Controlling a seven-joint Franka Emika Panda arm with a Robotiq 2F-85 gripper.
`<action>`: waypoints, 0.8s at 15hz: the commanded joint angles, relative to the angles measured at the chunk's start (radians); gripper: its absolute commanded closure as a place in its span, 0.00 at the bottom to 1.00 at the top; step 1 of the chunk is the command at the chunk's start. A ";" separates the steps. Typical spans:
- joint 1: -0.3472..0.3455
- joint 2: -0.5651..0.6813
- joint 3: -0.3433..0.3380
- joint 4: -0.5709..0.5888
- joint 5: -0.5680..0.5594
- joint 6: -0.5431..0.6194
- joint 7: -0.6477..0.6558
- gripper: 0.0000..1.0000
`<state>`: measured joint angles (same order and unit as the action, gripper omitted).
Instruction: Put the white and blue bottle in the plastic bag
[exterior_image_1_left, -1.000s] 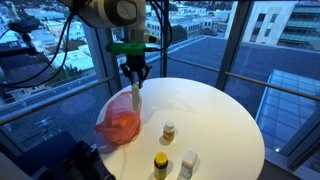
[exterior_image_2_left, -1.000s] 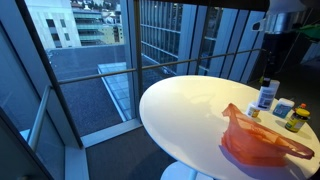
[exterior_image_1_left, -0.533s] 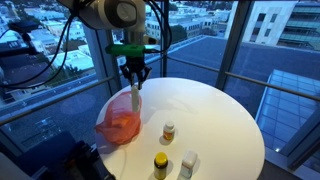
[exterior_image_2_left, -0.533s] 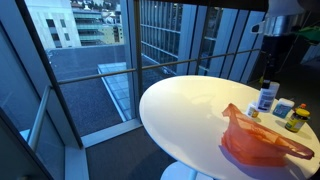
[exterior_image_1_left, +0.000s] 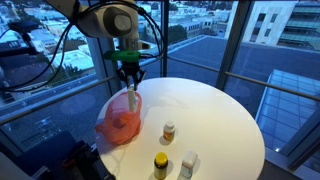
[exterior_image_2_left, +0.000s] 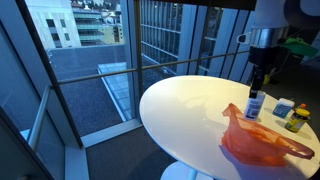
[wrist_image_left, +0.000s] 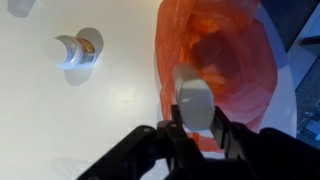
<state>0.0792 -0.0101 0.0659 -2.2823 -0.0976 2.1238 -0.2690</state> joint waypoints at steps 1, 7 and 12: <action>0.006 0.027 0.011 -0.007 -0.001 0.046 -0.011 0.89; 0.001 0.069 0.010 -0.040 -0.014 0.147 0.013 0.89; -0.009 0.092 0.001 -0.068 -0.026 0.241 0.019 0.89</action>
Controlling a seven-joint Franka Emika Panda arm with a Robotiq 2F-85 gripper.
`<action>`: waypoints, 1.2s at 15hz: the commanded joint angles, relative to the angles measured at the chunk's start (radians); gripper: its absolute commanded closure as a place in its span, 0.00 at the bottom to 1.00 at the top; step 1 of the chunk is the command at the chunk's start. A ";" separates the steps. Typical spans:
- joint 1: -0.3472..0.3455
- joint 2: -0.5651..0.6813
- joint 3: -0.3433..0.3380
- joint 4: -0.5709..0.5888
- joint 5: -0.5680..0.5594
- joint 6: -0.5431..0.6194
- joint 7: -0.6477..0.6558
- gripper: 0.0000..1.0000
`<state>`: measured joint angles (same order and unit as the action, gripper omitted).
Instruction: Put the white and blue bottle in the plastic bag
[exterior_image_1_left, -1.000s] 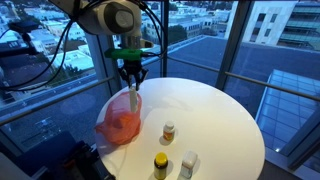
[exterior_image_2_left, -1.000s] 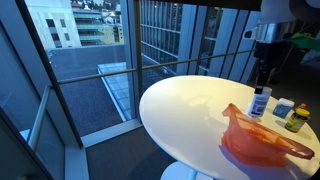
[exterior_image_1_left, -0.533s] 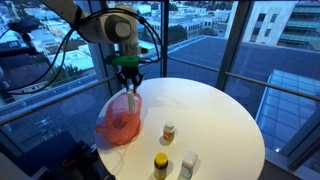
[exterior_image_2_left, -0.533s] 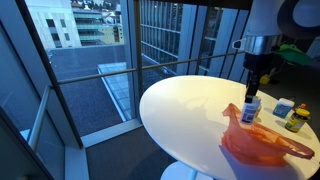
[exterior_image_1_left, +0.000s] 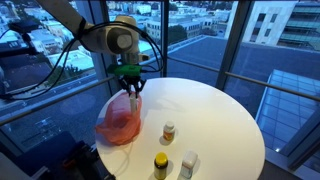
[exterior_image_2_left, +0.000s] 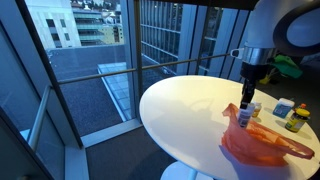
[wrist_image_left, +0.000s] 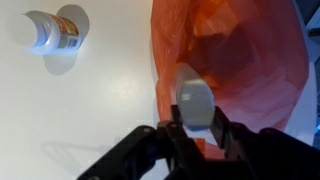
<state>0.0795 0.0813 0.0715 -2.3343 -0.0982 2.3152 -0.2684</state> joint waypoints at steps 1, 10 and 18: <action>-0.012 0.007 -0.007 -0.018 -0.023 0.069 0.015 0.89; -0.033 0.074 -0.025 -0.022 -0.022 0.191 0.010 0.89; -0.044 0.087 -0.020 -0.018 -0.004 0.188 -0.009 0.41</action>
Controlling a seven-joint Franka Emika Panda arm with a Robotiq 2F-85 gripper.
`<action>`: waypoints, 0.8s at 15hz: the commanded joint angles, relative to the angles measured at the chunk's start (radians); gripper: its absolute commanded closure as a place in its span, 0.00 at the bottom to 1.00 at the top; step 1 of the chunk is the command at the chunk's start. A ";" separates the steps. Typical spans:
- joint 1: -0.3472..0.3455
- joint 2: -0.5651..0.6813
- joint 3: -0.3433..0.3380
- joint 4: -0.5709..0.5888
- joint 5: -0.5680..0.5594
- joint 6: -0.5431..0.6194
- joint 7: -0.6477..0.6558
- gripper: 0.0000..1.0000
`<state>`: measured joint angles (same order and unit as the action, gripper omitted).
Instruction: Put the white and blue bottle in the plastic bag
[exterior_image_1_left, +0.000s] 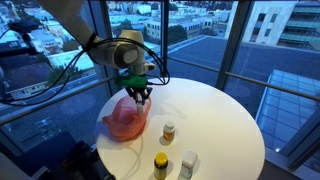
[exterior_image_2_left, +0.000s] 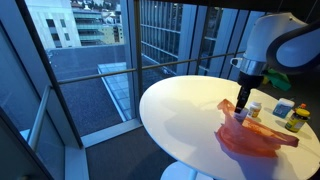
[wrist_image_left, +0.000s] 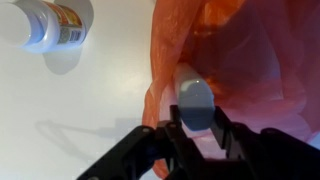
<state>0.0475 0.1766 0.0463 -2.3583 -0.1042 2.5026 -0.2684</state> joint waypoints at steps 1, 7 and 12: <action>-0.012 -0.012 0.005 0.006 0.001 -0.002 -0.010 0.34; -0.009 -0.053 0.019 0.019 0.021 -0.062 -0.046 0.00; -0.004 -0.124 0.018 0.041 0.024 -0.268 -0.029 0.00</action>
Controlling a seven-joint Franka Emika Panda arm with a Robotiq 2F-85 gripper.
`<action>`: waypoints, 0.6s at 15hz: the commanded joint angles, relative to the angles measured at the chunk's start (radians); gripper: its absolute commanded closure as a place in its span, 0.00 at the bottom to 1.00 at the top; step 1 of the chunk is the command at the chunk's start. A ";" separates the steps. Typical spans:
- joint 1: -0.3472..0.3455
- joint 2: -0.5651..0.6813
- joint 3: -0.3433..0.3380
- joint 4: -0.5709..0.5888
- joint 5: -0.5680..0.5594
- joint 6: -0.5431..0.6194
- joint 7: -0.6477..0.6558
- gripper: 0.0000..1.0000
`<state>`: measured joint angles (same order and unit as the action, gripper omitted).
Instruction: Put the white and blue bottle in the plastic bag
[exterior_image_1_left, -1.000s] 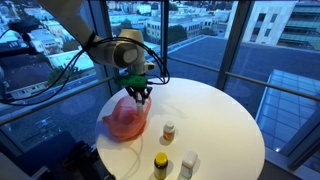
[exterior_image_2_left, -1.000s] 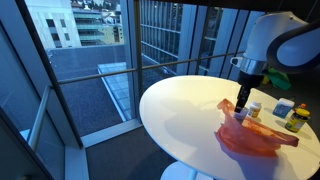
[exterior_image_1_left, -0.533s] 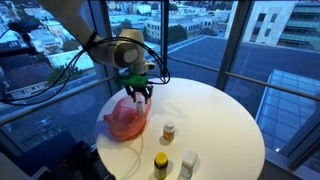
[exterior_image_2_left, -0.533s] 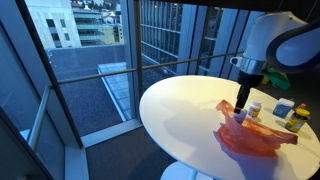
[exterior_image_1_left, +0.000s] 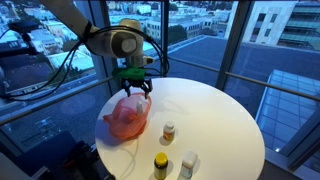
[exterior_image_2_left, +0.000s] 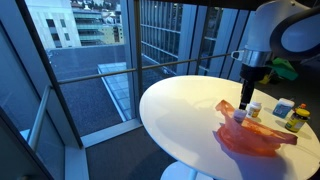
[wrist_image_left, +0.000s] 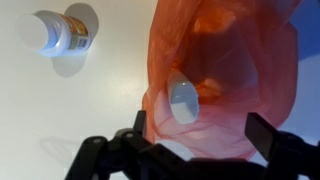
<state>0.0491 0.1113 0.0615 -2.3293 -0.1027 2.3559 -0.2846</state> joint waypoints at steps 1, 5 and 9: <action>-0.007 -0.081 -0.001 0.012 0.031 -0.169 -0.005 0.00; -0.011 -0.179 -0.019 -0.005 0.040 -0.313 0.083 0.00; -0.025 -0.277 -0.034 -0.012 0.022 -0.434 0.213 0.00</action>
<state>0.0366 -0.0799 0.0354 -2.3234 -0.0717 1.9955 -0.1576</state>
